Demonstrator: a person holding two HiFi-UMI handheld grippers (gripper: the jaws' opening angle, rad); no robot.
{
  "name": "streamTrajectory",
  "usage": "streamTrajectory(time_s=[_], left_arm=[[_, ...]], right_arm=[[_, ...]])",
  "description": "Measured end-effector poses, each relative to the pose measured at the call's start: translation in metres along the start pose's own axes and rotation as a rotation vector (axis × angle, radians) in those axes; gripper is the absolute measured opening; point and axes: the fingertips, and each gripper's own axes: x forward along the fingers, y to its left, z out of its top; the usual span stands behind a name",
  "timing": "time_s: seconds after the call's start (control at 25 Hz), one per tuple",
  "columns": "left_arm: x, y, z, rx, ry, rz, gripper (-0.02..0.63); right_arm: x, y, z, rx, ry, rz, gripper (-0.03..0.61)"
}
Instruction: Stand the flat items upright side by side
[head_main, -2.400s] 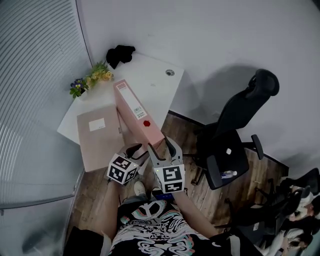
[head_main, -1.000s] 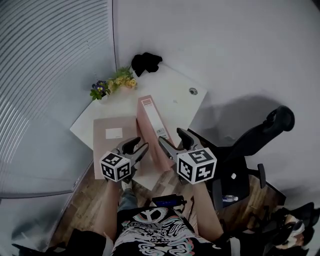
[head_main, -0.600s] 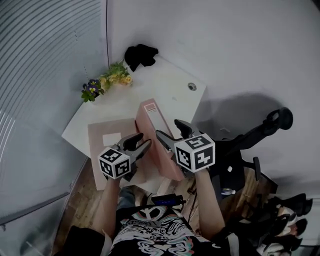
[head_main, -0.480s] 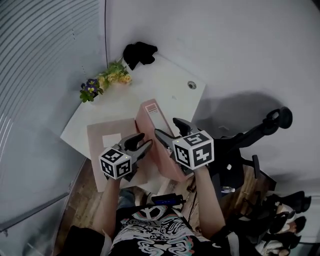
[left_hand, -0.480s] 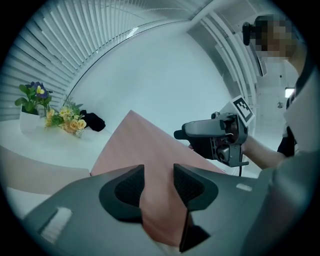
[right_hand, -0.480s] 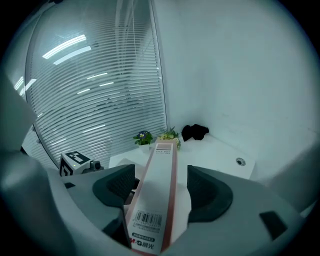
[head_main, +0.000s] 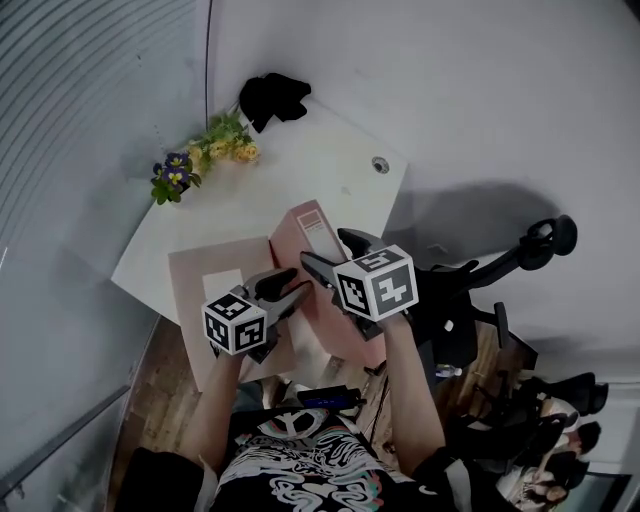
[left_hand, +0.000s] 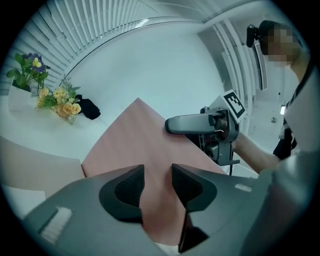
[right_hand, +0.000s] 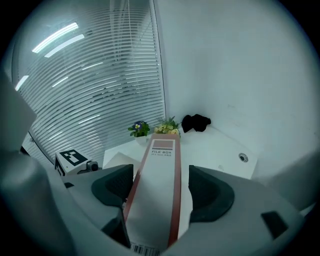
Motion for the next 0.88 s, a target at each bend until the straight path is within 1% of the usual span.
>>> streamTrajectory(time_s=[0.2,0.4,0.64,0.88], left_arm=[[0.002,0.001,-0.002,-0.034,0.004,-0.041,0.158],[0.002,0.001,-0.003,-0.051,0.002,-0.059,0.156],[0.001,0.004,-0.003,-0.075,-0.003,-0.064,0.156],[0.004,0.003,-0.001,-0.070,0.010,-0.073,0.158]], right_arm=[[0.010,0.000,-0.004,0.001,0.052,-0.012,0.347],[0.015,0.005,-0.011,-0.031,0.116,-0.012,0.331],[0.016,0.005,-0.009,-0.024,0.108,-0.024,0.324],[0.010,0.001,-0.007,-0.010,0.088,-0.059,0.322]])
